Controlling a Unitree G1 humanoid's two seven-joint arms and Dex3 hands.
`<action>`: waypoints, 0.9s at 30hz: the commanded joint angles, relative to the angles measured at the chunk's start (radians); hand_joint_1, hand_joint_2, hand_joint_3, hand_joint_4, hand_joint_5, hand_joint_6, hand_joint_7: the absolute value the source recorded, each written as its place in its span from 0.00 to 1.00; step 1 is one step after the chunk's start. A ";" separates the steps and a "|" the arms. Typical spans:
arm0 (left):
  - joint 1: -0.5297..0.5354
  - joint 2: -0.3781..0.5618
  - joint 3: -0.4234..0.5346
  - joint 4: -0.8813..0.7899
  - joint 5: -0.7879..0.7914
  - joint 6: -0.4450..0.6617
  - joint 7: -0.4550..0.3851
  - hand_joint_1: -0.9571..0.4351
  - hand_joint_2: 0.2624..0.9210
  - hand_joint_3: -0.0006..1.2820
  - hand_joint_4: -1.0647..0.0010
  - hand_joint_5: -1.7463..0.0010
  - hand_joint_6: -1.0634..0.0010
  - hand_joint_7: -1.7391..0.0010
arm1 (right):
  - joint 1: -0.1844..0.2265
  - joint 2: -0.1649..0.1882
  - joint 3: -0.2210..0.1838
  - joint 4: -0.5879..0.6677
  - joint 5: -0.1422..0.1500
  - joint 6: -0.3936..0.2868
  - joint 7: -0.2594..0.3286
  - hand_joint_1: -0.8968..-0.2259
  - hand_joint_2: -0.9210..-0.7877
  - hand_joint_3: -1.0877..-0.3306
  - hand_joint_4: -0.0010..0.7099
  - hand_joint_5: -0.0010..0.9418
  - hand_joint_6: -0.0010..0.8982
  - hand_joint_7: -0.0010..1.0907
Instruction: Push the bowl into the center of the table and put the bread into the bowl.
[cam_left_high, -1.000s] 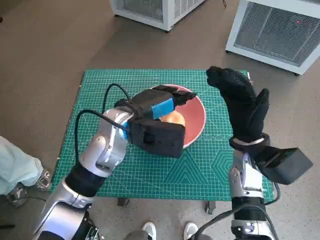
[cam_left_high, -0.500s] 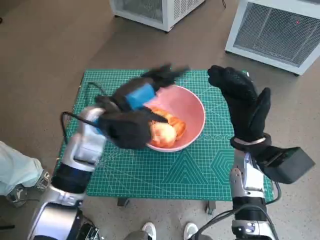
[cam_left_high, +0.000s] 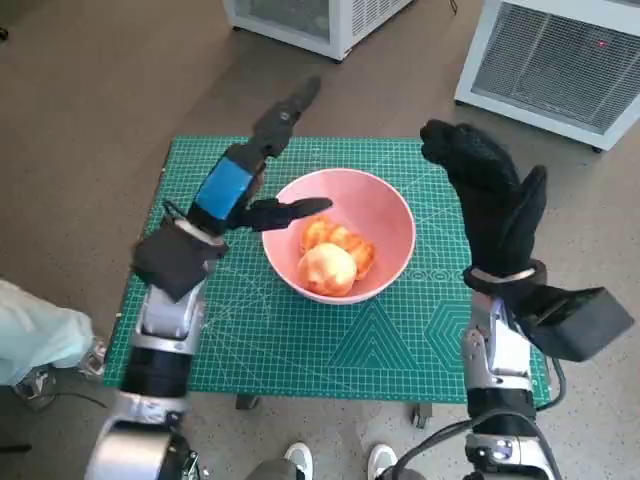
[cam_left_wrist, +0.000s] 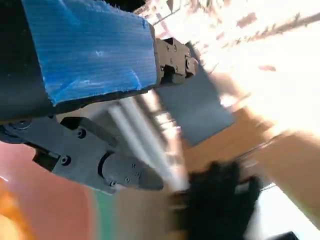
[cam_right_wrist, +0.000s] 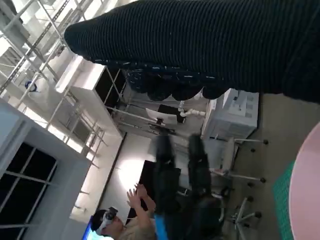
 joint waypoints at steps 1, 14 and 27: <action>0.027 -0.038 0.025 -0.016 -0.054 -0.020 -0.008 0.28 1.00 0.28 0.93 0.99 0.87 0.96 | 0.001 -0.007 0.002 0.011 -0.025 0.010 -0.024 0.29 0.00 0.45 0.42 0.00 0.11 0.41; 0.058 -0.038 0.027 -0.077 -0.058 -0.046 -0.036 0.23 1.00 0.31 0.92 0.99 0.88 0.95 | -0.005 -0.024 0.021 -0.032 -0.084 0.017 -0.073 0.29 0.00 0.44 0.39 0.00 0.11 0.41; 0.076 -0.036 0.041 -0.092 -0.097 -0.066 -0.079 0.20 1.00 0.33 0.93 0.99 0.90 0.94 | -0.003 -0.037 0.030 -0.053 -0.097 0.034 -0.081 0.25 0.00 0.43 0.35 0.00 0.11 0.41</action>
